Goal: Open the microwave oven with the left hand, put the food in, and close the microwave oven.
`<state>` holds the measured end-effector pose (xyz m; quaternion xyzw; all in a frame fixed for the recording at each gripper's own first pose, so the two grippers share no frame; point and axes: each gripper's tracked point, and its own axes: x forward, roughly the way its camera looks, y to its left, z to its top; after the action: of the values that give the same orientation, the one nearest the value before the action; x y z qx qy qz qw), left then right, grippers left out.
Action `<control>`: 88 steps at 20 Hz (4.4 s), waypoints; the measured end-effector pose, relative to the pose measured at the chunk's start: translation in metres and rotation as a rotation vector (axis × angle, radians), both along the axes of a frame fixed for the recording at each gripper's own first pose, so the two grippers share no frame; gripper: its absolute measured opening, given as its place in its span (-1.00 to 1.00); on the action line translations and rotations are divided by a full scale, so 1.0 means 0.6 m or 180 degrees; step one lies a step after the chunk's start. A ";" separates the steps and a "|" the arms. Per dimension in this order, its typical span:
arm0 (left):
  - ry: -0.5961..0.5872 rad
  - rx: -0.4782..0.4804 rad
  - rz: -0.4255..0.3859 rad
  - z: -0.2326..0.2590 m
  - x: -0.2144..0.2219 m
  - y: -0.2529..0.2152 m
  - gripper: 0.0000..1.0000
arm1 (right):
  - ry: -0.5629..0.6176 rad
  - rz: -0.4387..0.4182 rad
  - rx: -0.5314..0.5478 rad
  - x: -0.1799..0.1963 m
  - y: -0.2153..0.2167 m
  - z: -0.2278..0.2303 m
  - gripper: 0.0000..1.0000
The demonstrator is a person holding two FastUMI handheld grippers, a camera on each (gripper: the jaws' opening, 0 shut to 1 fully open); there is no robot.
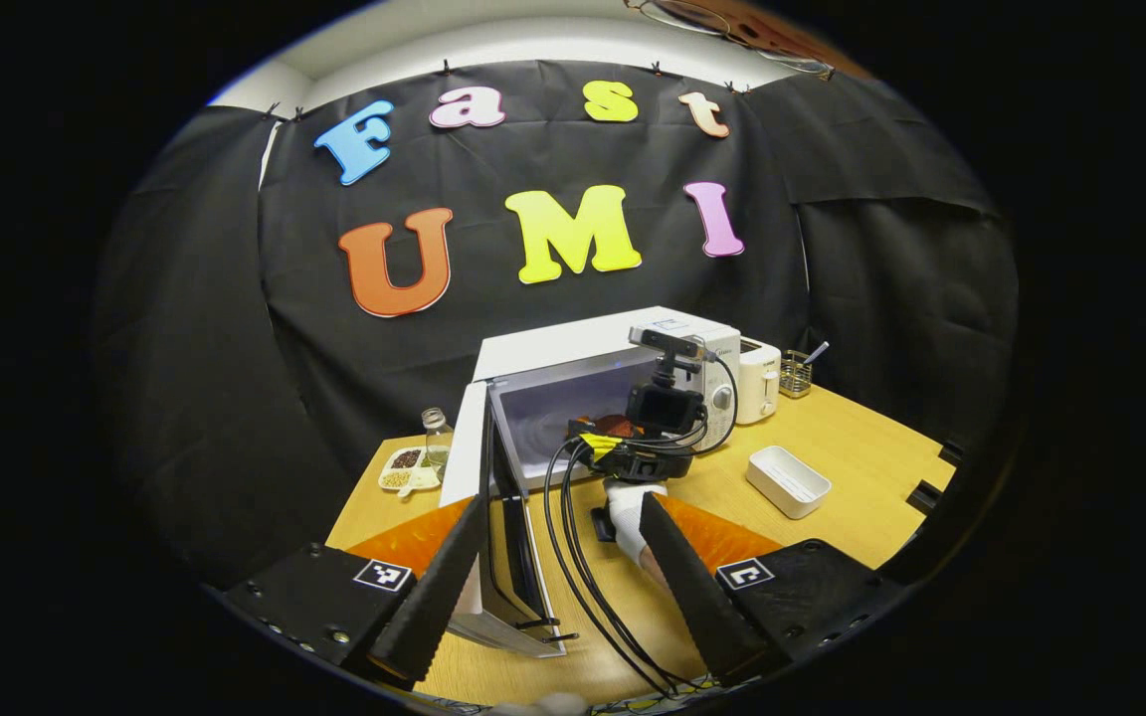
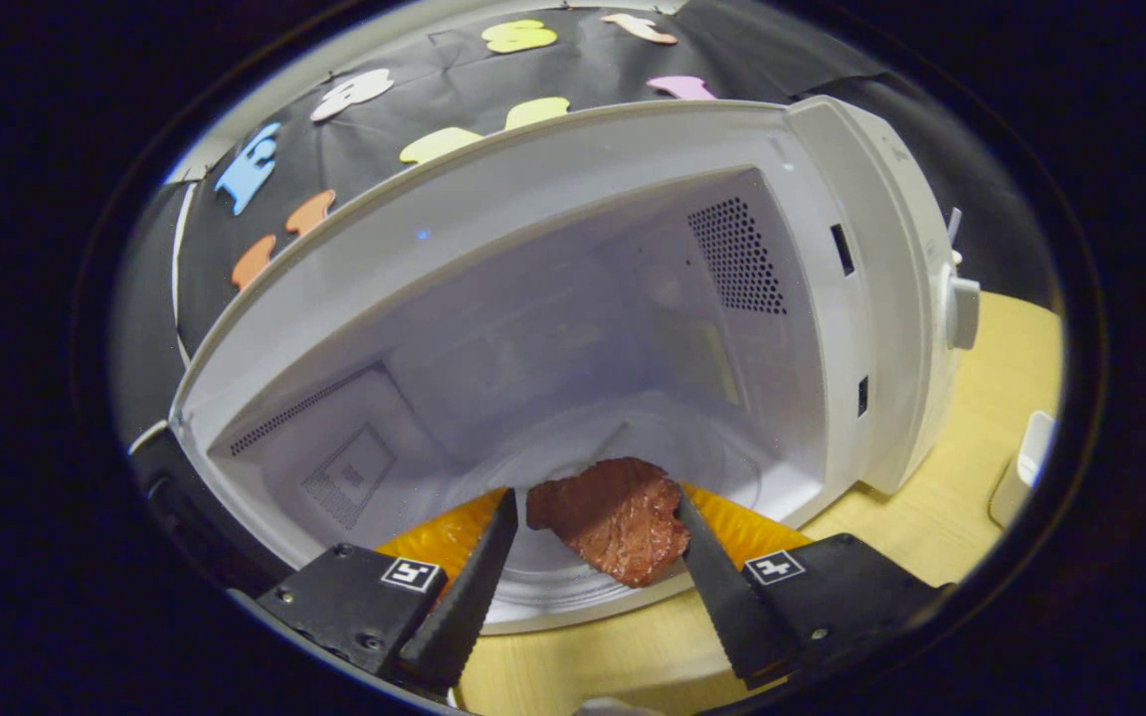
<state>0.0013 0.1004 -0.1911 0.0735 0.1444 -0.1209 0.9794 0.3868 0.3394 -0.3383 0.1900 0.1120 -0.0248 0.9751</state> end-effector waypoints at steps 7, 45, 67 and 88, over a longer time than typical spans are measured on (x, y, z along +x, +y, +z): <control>-0.0016 -0.0017 0.0007 0.001 0.004 -0.006 0.91 | 0.0129 0.0325 -0.0510 0.001 0.022 -0.020 0.72; -0.0054 -0.0139 0.1197 -0.087 0.001 0.258 -1.00 | 0.0328 0.0063 -0.0947 -0.563 -0.468 0.328 0.82; 0.0272 -0.0257 0.0436 -0.155 0.012 0.013 -1.00 | 0.0456 0.0018 -0.0776 -0.616 -0.519 0.324 0.82; 0.0150 -0.0336 -0.0134 -0.149 0.250 -0.294 -1.00 | 0.0560 0.0075 -0.0756 -0.532 -0.639 0.323 1.00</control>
<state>0.1511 -0.0757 -0.2802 0.0219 0.1592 -0.1505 0.9755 0.0677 -0.0441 -0.1448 0.0690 0.1955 -0.0430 0.9773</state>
